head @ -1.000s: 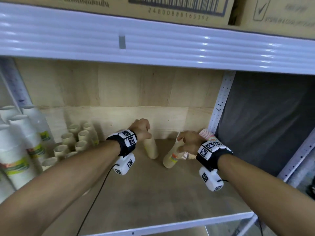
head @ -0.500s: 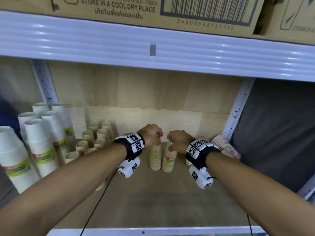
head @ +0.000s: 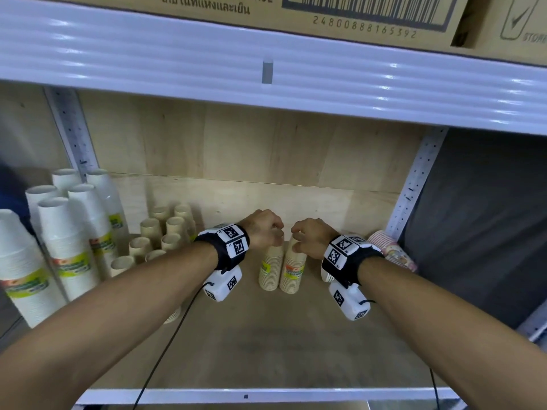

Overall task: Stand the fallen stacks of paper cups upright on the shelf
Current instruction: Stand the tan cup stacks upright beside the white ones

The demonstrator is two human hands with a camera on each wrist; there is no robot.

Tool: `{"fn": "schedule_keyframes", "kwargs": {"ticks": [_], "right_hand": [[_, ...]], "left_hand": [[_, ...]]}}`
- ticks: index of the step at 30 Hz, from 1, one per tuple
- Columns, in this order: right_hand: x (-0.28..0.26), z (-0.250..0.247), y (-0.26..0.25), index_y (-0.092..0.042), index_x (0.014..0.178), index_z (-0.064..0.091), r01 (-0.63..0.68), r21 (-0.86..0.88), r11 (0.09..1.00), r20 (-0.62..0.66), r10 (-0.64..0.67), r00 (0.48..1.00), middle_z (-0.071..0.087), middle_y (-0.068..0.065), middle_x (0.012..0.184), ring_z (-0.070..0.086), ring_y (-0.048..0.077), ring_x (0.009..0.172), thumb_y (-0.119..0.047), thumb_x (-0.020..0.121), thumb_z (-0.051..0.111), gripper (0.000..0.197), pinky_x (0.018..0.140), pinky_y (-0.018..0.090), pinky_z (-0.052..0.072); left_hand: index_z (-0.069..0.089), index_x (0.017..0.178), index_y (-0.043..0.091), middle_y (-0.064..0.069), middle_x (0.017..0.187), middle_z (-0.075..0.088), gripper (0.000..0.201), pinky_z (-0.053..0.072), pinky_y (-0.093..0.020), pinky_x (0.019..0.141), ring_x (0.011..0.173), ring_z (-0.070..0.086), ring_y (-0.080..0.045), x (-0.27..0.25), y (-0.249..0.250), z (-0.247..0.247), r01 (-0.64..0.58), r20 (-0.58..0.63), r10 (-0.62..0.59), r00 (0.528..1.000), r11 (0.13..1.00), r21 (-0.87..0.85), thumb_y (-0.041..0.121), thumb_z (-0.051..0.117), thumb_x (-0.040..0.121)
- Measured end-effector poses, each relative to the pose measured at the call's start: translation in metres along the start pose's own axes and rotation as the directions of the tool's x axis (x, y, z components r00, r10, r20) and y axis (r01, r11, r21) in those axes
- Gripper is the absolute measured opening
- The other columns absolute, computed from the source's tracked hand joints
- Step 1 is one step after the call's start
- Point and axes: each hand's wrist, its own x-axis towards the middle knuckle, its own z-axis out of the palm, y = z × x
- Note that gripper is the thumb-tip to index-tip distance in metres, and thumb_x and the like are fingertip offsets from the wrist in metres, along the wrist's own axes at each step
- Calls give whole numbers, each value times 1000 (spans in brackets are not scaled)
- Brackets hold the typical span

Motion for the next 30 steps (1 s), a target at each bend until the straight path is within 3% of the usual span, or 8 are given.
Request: {"fn": "schedule_keyframes", "kwargs": {"ticks": [3, 5, 11, 16, 22, 26, 30], "right_hand": [[1, 1, 1, -9, 121, 62, 3, -14, 1000, -8, -3, 1000, 63, 7, 116, 58, 27, 108, -23, 85, 66, 39, 80, 29, 46], [1, 1, 1, -8, 120, 63, 2, -14, 1000, -4, -2, 1000, 64, 8, 114, 58, 27, 107, -23, 85, 67, 39, 82, 32, 48], [3, 2, -1, -1, 105, 66, -15, -12, 1000, -11, 15, 1000, 68, 13, 103, 62, 28, 97, -21, 81, 69, 31, 80, 36, 51], [3, 2, -1, -5, 110, 66, -8, -23, 1000, -2, 8, 1000, 66, 9, 107, 61, 26, 100, -23, 83, 69, 33, 79, 33, 49], [1, 3, -2, -4, 112, 65, -13, -16, 1000, -27, 13, 1000, 67, 10, 111, 61, 28, 105, -21, 83, 68, 34, 87, 37, 52], [0, 3, -2, -5, 114, 65, -16, -15, 1000, -33, 16, 999, 67, 9, 112, 60, 27, 106, -22, 83, 69, 36, 87, 36, 51], [1, 2, -3, -5, 115, 64, -2, -23, 1000, -18, 2, 1000, 66, 9, 113, 60, 28, 106, -23, 84, 68, 36, 84, 34, 50]], "left_hand": [[50, 141, 14, -6, 140, 53, 55, 45, -27, 95, 124, 53, -20, -1, 2, 0, -20, 36, 20, 999, 1000, -4, 23, 66, 89], [55, 136, 14, -5, 135, 57, 49, 45, -25, 88, 120, 55, -19, -1, 2, -1, -34, 42, 33, 999, 999, 21, 20, 65, 89], [62, 127, 15, -7, 125, 61, 46, 50, -31, 87, 106, 60, -22, 1, 2, -2, 3, 6, -3, 1000, 997, 75, 38, 67, 87], [48, 142, 14, -3, 138, 57, 56, 42, -22, 87, 122, 55, -19, -1, 2, 3, -57, 64, 51, 997, 993, 100, 26, 65, 90], [62, 125, 11, -8, 122, 63, 40, 50, -31, 84, 105, 59, -23, -1, 3, 1, -19, 12, 18, 1000, 992, 121, 31, 66, 91], [51, 139, 14, -4, 135, 58, 56, 44, -25, 85, 118, 57, -21, 1, 1, 4, -15, 45, 12, 999, 998, 56, 36, 67, 89], [54, 136, 15, -5, 136, 58, 49, 41, -23, 82, 118, 57, -21, 2, 2, 2, -41, 46, 39, 998, 998, 45, 27, 65, 90]]}}
